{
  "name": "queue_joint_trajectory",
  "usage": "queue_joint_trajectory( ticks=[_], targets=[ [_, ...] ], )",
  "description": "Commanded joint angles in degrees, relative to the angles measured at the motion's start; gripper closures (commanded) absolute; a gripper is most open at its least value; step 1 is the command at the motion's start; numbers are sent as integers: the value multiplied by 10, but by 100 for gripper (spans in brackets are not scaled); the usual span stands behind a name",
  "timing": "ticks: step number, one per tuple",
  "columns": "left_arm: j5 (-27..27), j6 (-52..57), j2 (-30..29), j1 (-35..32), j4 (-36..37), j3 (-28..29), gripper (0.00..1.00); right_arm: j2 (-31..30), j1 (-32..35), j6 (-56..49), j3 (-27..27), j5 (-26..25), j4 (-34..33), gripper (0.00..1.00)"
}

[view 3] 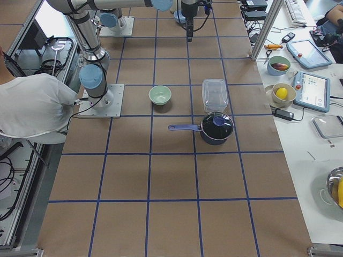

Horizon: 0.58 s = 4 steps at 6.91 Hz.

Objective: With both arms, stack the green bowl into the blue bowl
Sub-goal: 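Move the left gripper down toward the light-blue bowl beside the toaster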

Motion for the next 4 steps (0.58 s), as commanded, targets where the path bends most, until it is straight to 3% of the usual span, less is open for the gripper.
queue_joint_trajectory(
  ticks=[1,4],
  targets=[
    [0,11,29,5,27,-48,0,0,0,1,0,1,0,0],
    [9,13,58,19,41,-121,0,0,0,0,0,1,-1,0]
  ],
)
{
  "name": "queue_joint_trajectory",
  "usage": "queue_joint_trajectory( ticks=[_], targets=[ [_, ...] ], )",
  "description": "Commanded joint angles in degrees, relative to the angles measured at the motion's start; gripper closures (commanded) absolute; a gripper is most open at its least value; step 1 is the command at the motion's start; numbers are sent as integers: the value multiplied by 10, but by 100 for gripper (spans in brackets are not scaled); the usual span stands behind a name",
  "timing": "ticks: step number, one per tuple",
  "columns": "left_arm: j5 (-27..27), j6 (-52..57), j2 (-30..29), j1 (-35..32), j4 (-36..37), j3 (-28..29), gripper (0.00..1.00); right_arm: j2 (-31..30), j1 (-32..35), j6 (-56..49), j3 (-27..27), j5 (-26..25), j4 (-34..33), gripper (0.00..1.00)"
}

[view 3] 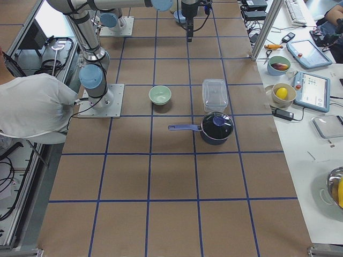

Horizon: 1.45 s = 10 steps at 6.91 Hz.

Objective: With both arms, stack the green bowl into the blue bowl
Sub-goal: 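Move the left gripper down toward the light-blue bowl beside the toaster, then grasp the rim of the light-blue bowl with the left gripper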

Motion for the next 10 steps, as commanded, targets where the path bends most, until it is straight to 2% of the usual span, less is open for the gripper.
queue_joint_trajectory(
  ticks=[1,2,3,4,6,7,8,9,10],
  targets=[
    [-4,11,-10,66,31,-76,0,0,0,-1,0,0,0,0],
    [-17,54,-30,116,99,-137,0,0,0,-1,0,0,1,0],
    [-15,77,-52,123,190,-194,0,1,0,-1,0,0,1,0],
    [-12,84,-92,124,292,-222,0,0,-1,-1,0,0,1,0],
    [-7,97,-148,123,309,-232,0,0,0,0,1,0,1,0],
    [17,111,-161,123,312,-230,1,0,0,0,0,0,1,0],
    [61,128,-163,124,315,-231,23,0,0,-1,0,0,2,0],
    [73,152,-168,124,318,-230,72,0,0,-1,0,0,2,0],
    [72,157,-172,123,319,-229,100,0,-1,-1,0,0,3,0]
  ],
)
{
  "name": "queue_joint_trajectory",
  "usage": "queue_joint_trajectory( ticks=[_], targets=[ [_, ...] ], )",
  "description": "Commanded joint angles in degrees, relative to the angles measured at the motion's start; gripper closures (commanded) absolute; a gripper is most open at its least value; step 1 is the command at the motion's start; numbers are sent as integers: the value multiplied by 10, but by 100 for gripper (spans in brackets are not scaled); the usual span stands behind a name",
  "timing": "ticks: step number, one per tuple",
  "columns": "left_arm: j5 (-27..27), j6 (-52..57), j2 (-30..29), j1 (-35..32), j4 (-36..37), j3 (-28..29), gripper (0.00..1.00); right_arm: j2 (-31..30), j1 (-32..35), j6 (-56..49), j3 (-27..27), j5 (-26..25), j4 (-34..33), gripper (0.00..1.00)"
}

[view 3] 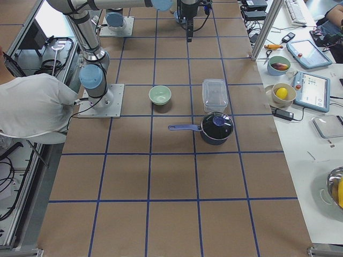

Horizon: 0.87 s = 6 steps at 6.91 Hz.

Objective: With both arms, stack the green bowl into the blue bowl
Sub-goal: 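Grasp the rim of the light-blue bowl with the left gripper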

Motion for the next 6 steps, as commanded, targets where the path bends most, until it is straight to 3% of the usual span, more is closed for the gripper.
queue_joint_trajectory(
  ticks=[1,3,4,6],
  targets=[
    [7,13,-8,-2,2,1,100,0,0,0,1,0,1,0],
    [5,10,-2,-16,9,17,100,0,-1,0,0,0,1,0],
    [-4,-5,10,-54,-21,46,100,0,-1,0,1,0,2,0],
    [-9,-230,-9,-196,-51,85,100,0,-2,0,1,-1,2,0]
  ],
)
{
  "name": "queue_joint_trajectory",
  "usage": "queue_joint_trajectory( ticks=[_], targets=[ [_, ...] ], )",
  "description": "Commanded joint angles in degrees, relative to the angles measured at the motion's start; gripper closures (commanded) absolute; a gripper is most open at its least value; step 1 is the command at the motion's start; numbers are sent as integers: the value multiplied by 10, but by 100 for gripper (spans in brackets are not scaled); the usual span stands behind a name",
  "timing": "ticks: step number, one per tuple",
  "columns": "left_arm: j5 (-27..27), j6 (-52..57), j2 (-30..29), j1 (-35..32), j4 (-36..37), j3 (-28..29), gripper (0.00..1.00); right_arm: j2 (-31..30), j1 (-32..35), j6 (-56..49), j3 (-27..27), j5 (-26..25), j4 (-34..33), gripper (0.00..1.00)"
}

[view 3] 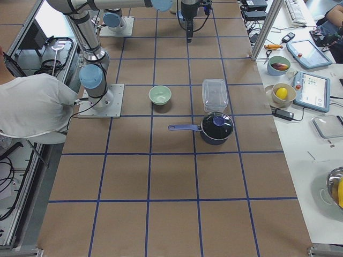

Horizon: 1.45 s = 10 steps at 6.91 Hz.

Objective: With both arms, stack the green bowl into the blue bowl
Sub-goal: 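Carry the light-blue bowl to the table centre and release it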

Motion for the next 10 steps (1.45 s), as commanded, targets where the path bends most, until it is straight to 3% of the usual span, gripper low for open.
queue_joint_trajectory(
  ticks=[1,3,4,8,9,10],
  targets=[
    [-6,-186,-27,-152,-6,27,100,0,0,0,-1,0,0,0],
    [-9,-323,-62,-252,0,93,100,1,0,0,-1,0,0,0],
    [-47,-355,-88,-277,2,125,100,1,0,1,0,0,0,0],
    [-50,-382,-128,-291,3,163,100,1,0,1,0,0,0,0],
    [-50,-373,-130,-296,-5,158,74,1,0,1,0,1,0,0],
    [-53,-371,-134,-295,3,161,1,1,0,1,0,0,2,0]
  ],
)
